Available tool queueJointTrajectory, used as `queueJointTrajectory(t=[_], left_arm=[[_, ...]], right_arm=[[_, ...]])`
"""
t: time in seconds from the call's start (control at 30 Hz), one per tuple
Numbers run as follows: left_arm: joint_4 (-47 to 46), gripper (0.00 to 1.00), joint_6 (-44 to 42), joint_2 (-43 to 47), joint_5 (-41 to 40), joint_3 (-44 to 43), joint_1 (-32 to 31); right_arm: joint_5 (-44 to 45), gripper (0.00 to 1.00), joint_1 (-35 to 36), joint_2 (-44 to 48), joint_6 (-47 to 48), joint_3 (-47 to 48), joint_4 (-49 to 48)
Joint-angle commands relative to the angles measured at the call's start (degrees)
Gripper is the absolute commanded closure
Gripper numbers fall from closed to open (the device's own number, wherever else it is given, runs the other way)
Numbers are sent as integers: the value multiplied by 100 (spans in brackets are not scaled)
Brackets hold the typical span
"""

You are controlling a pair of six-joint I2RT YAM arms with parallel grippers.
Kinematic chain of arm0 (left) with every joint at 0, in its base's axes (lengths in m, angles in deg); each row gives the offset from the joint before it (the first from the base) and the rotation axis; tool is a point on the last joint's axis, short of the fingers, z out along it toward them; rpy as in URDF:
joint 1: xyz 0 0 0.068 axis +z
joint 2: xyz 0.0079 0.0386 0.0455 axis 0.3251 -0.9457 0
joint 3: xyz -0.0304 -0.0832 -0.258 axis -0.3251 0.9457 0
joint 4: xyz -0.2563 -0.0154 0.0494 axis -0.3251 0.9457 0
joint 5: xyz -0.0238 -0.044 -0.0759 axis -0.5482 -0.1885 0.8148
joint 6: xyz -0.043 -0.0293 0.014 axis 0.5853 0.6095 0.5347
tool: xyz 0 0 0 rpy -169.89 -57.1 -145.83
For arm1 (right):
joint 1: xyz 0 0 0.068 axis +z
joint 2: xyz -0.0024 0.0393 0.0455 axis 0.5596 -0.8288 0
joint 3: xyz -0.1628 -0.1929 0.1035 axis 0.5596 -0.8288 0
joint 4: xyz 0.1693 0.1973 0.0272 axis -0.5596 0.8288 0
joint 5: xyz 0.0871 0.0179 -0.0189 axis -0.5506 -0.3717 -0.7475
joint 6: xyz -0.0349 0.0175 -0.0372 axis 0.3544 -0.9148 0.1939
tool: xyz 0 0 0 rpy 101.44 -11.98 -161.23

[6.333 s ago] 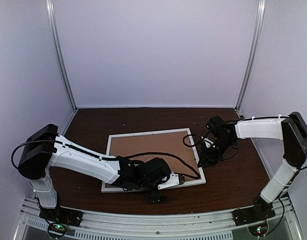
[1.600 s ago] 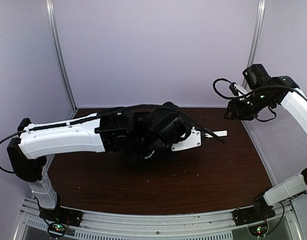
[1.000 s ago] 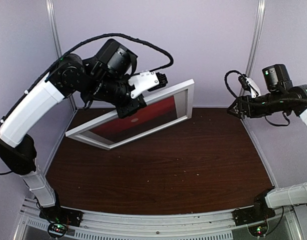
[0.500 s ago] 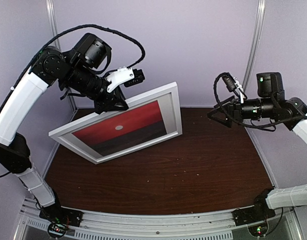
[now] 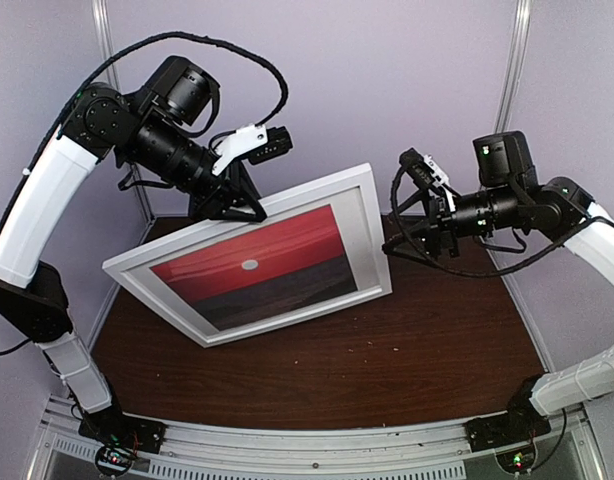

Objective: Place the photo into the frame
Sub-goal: Turn over the photo frame, then pass from the left arm to the right

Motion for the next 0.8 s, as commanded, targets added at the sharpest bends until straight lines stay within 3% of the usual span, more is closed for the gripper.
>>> queueJointTrajectory(t=[0.0,0.17,0.27,0.7,0.77], left_arm=[[-675,100,84,44,933,-342,82],[-789,100,114,65,1326,-334,163],[-848,100,146,48,1478,-316,184],[-1041,100,231,80,1449,5,383],[-1184,100,257,166,1416,216,401]], right_arm=[[103,13,112,-131,368,221,78],[69,18,238,-352,482,321,140],[57,27,316,-431,501,374,129],[312,98,401,-160,326,20,-111],[425,100,396,-54,249,-100,-220]])
